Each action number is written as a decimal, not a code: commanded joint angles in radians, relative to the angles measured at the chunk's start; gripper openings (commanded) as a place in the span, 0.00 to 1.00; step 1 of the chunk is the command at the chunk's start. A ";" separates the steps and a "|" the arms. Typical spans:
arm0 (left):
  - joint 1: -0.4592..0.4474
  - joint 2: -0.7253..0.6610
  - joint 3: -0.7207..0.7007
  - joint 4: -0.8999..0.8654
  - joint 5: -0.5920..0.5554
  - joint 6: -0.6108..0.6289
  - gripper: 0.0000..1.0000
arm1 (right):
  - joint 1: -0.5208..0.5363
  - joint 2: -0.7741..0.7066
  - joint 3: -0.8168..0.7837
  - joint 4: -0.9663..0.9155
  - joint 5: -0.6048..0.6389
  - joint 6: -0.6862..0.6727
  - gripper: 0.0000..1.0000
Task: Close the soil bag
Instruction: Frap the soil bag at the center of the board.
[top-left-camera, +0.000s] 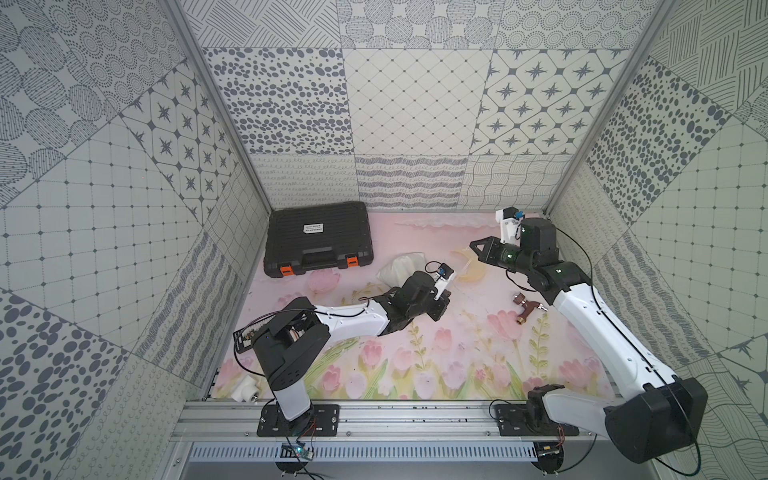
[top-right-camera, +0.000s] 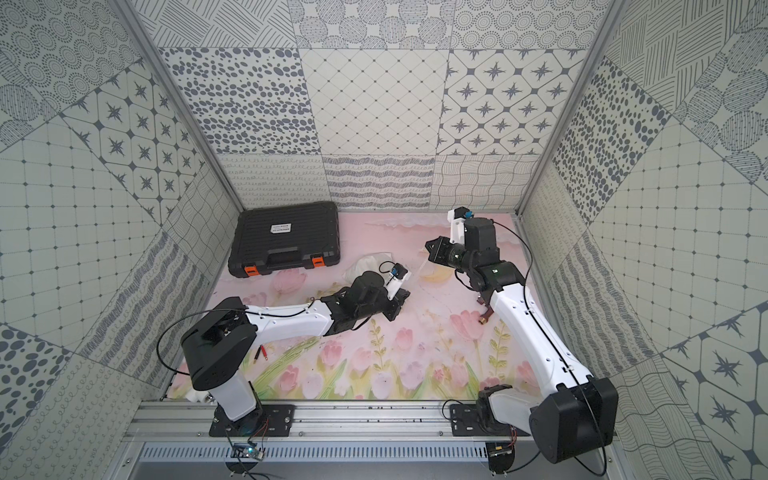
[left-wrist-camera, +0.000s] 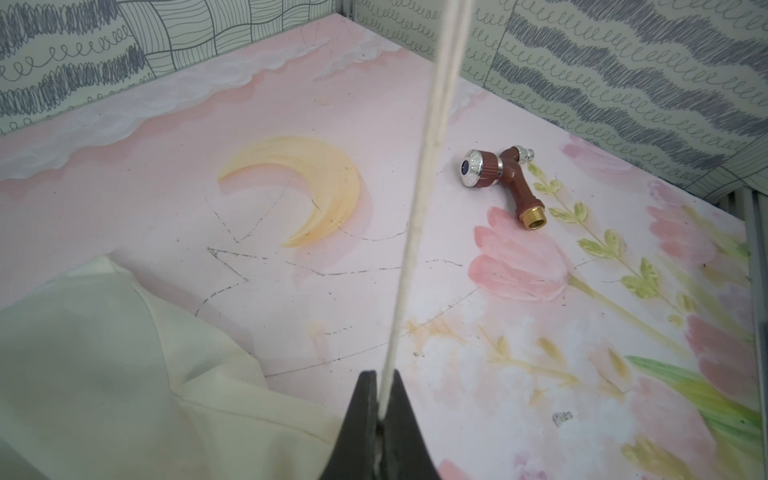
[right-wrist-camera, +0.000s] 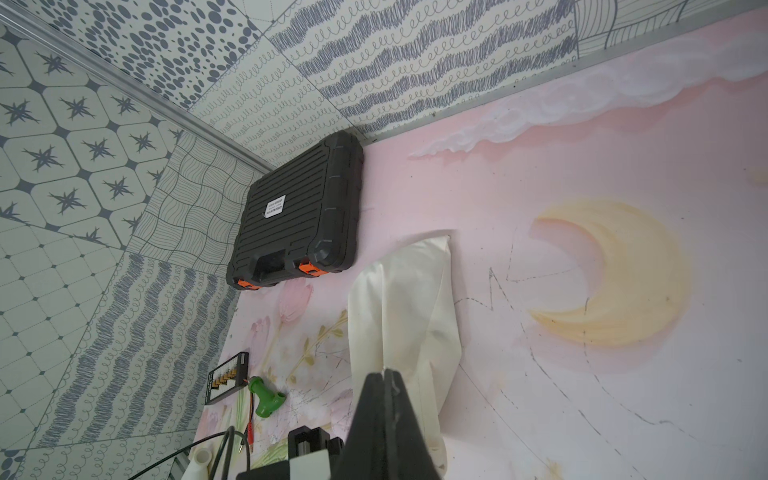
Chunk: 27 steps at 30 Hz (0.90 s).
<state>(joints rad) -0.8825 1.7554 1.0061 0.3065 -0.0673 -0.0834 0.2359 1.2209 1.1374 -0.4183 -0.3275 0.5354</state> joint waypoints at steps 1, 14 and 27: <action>-0.004 0.030 -0.038 -0.745 -0.111 -0.101 0.06 | -0.081 -0.065 0.165 0.404 0.095 0.008 0.00; -0.009 0.085 -0.012 -0.890 -0.062 -0.195 0.17 | -0.145 0.004 0.266 0.417 0.067 0.030 0.00; 0.014 0.027 -0.046 -0.875 -0.083 -0.223 0.04 | -0.162 -0.036 0.175 0.402 0.008 0.038 0.00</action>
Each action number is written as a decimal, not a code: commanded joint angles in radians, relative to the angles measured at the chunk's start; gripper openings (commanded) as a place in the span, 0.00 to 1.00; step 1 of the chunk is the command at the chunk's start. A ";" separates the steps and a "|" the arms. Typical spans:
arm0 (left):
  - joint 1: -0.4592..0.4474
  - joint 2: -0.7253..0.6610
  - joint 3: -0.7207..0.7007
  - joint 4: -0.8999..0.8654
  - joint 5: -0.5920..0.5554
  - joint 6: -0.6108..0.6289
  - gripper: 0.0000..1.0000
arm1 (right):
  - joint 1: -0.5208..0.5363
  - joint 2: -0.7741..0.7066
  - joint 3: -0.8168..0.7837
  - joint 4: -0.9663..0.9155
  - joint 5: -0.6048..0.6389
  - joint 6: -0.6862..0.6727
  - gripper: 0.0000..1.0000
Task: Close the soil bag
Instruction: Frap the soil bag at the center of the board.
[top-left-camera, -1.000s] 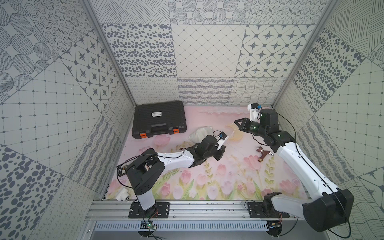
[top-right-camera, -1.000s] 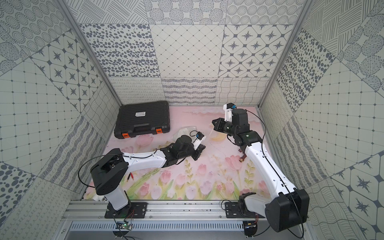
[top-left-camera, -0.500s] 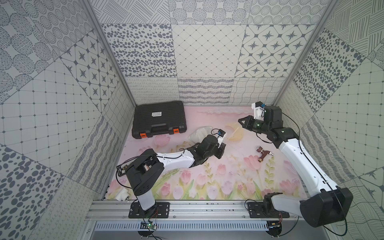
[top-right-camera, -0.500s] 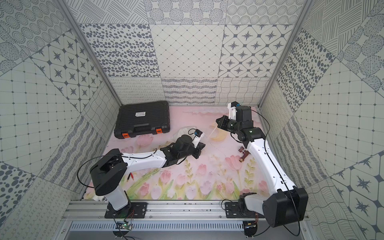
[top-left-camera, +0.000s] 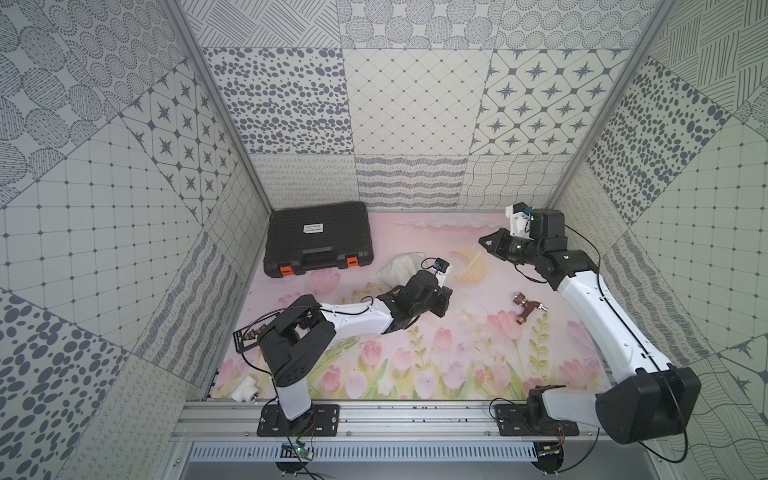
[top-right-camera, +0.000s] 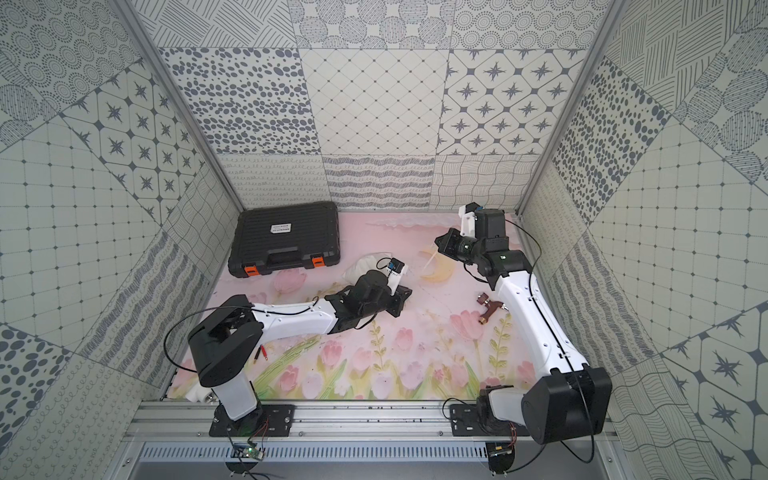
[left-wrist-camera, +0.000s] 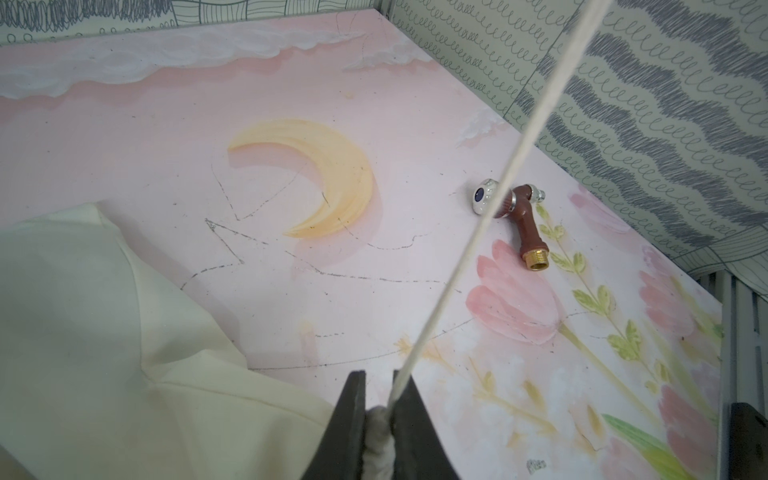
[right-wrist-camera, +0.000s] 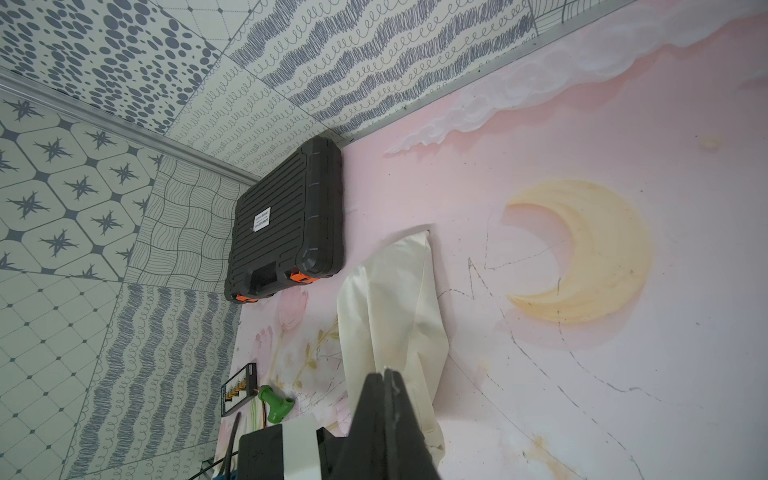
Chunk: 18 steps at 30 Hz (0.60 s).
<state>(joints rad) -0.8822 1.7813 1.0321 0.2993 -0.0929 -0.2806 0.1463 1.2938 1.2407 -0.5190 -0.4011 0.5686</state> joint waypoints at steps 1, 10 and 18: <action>0.023 -0.027 -0.084 -0.852 -0.053 -0.018 0.00 | -0.073 -0.114 0.052 0.499 0.077 0.004 0.00; 0.103 -0.227 -0.104 -0.780 0.032 0.117 0.00 | -0.054 -0.134 -0.197 0.531 -0.024 0.048 0.00; 0.157 -0.209 0.084 -0.835 0.016 0.261 0.00 | 0.052 -0.093 -0.303 0.527 -0.070 0.025 0.15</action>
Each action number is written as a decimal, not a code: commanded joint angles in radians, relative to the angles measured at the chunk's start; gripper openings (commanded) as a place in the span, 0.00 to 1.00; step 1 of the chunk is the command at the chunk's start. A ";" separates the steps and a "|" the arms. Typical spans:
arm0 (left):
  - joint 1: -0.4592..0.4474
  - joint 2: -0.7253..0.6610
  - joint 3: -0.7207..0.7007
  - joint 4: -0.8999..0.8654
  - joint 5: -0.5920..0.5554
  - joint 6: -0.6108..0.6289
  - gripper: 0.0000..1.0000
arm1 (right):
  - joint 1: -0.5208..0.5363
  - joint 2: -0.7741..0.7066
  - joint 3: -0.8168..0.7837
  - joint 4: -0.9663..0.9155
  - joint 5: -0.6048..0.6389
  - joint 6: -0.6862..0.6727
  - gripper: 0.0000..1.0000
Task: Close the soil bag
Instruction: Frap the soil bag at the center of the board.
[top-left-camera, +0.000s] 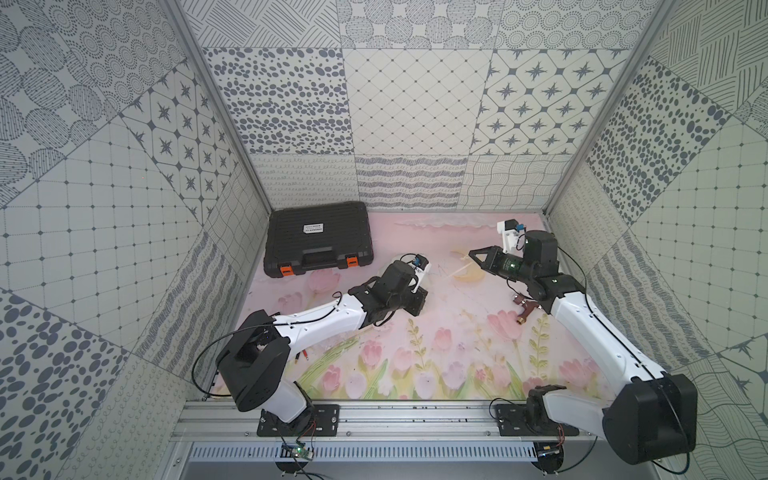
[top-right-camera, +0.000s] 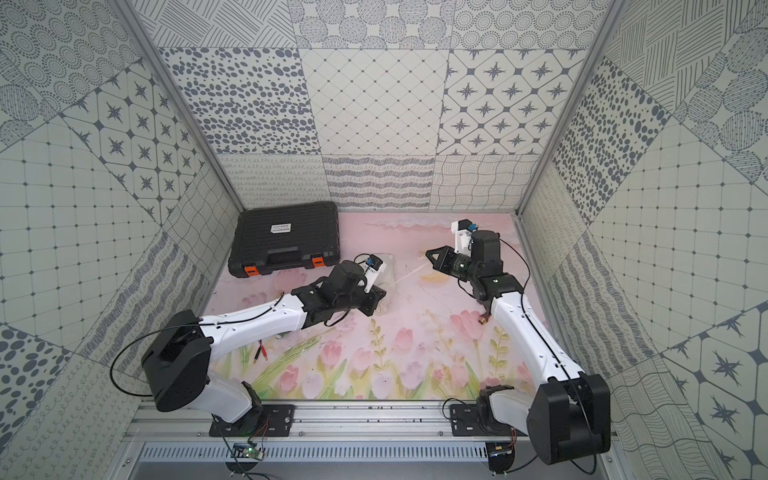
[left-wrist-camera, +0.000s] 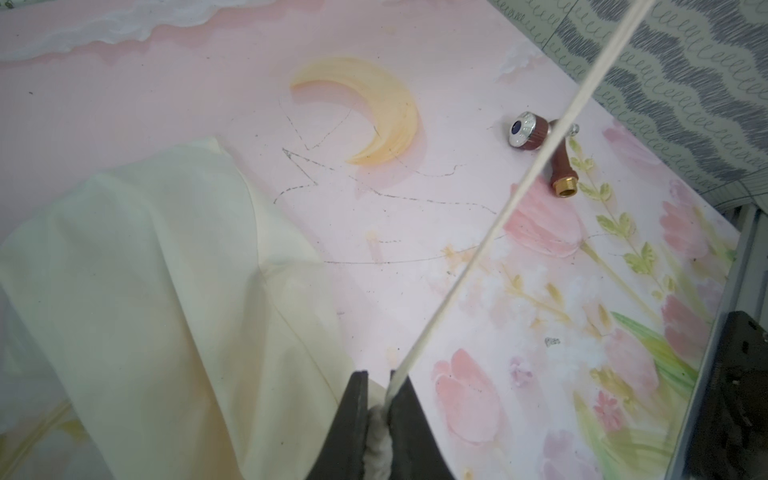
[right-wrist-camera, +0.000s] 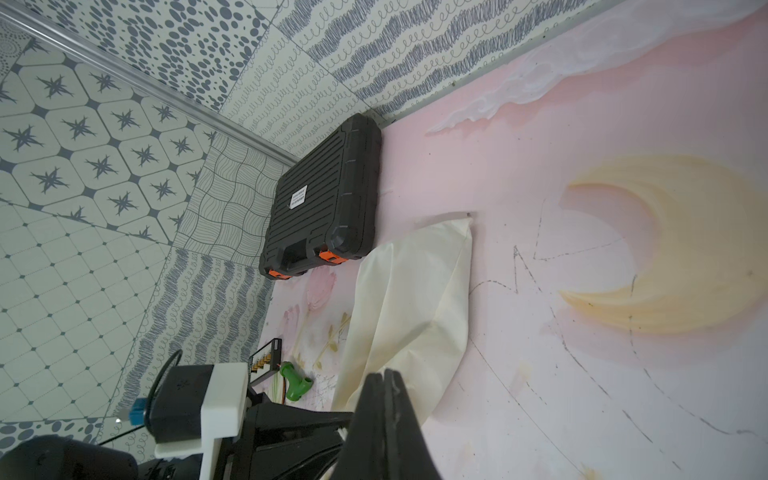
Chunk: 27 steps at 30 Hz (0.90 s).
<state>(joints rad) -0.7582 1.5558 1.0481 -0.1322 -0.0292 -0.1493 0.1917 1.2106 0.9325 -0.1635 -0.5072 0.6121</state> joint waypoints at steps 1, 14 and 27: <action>0.038 0.026 0.087 -0.400 -0.044 0.140 0.00 | 0.025 0.001 0.000 0.168 0.036 -0.019 0.24; 0.063 0.116 0.234 -0.390 0.068 0.180 0.00 | 0.123 0.019 -0.142 0.241 -0.003 0.012 0.62; 0.079 0.054 0.219 -0.364 0.181 0.165 0.00 | 0.296 0.255 -0.308 0.691 0.054 -0.288 0.62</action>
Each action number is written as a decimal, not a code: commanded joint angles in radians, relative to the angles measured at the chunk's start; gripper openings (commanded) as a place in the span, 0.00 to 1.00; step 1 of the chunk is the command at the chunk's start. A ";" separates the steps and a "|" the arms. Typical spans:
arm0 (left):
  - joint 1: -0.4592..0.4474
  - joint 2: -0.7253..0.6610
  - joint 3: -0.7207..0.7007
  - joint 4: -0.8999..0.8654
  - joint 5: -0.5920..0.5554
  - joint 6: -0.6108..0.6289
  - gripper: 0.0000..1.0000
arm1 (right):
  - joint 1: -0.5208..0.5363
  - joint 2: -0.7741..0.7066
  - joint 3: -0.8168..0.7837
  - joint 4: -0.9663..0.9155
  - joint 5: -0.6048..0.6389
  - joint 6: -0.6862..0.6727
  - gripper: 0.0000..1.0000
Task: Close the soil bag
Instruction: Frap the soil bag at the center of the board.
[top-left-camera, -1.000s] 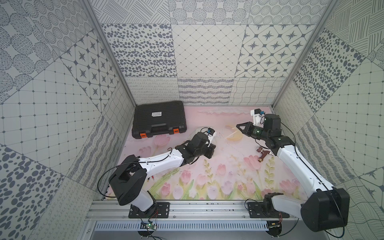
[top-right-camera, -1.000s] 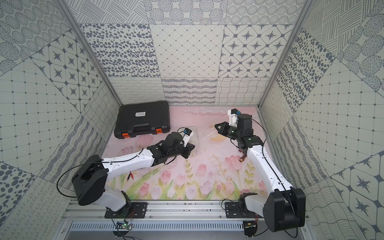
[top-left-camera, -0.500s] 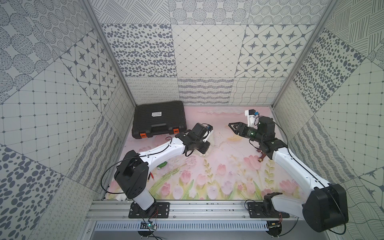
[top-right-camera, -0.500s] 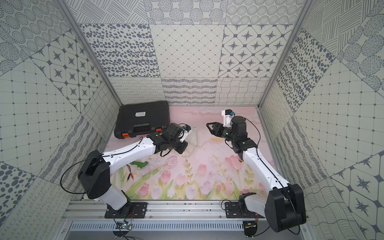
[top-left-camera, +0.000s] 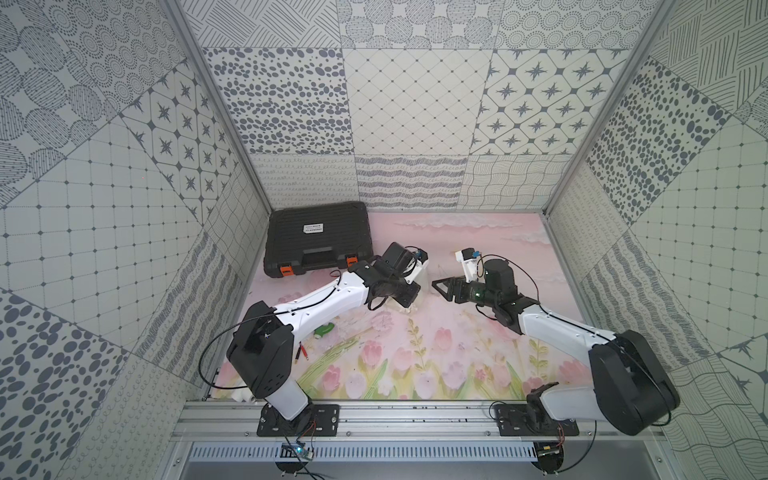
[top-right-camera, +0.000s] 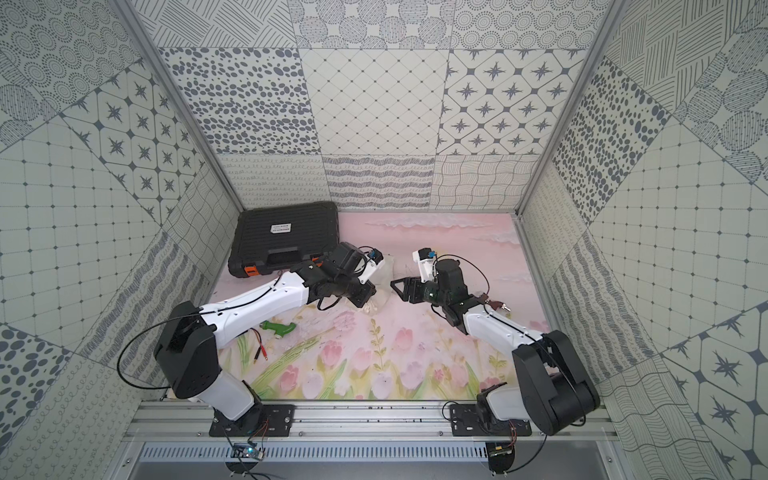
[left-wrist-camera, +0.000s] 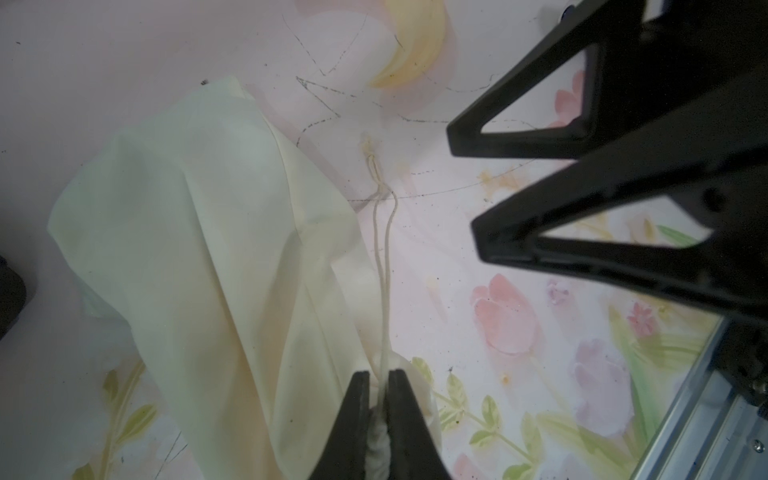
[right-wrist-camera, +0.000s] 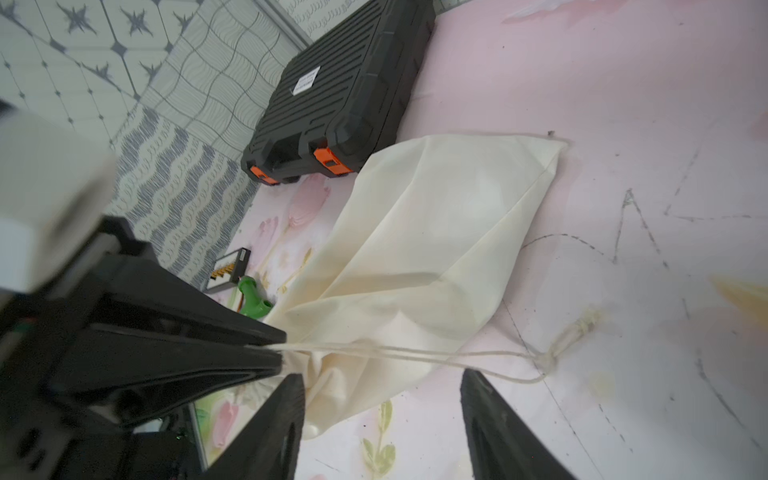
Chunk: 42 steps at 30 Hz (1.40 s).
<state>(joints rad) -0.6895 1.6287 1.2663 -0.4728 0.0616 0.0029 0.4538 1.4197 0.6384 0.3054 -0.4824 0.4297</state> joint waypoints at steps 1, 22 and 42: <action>0.011 -0.019 0.002 -0.024 0.092 0.011 0.00 | 0.044 0.071 -0.024 0.289 0.032 -0.118 0.62; 0.019 -0.016 0.016 -0.048 0.110 0.002 0.00 | 0.110 0.219 -0.092 0.538 0.070 -0.308 0.65; 0.019 -0.015 -0.056 -0.116 -0.006 -0.022 0.00 | 0.064 0.148 -0.084 0.676 0.227 -0.354 0.00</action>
<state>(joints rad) -0.6731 1.6062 1.2346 -0.4911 0.1356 -0.0029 0.5564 1.6848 0.5728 0.9375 -0.3229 0.0532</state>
